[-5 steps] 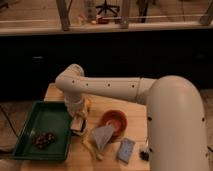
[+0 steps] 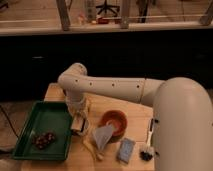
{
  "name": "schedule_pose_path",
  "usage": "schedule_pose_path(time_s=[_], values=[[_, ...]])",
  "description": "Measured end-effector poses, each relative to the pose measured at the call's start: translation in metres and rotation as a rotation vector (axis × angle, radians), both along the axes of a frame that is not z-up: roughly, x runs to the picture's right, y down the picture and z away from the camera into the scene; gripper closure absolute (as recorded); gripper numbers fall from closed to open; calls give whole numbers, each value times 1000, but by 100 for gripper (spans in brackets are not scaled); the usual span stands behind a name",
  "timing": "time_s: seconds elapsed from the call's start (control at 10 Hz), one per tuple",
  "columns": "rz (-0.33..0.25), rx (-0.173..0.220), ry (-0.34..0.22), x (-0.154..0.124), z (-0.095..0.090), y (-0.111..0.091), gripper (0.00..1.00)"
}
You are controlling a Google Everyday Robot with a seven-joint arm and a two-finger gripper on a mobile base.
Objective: Place eraser in paper cup
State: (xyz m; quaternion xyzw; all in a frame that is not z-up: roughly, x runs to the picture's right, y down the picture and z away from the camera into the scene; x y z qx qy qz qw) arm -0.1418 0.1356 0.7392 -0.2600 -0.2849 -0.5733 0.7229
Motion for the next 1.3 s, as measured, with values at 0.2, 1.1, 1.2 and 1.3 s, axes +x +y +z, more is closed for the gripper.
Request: schedule_pose_path(time_s=[0.2,1.1,1.2,1.3], values=[[7,-9,-37,2,-6,-1,100],[-11,-70,-45,2,-8,8,26],[-11,-71,-42,2,-8,8,21],[-10,-73,-41,2,-7,9,20]])
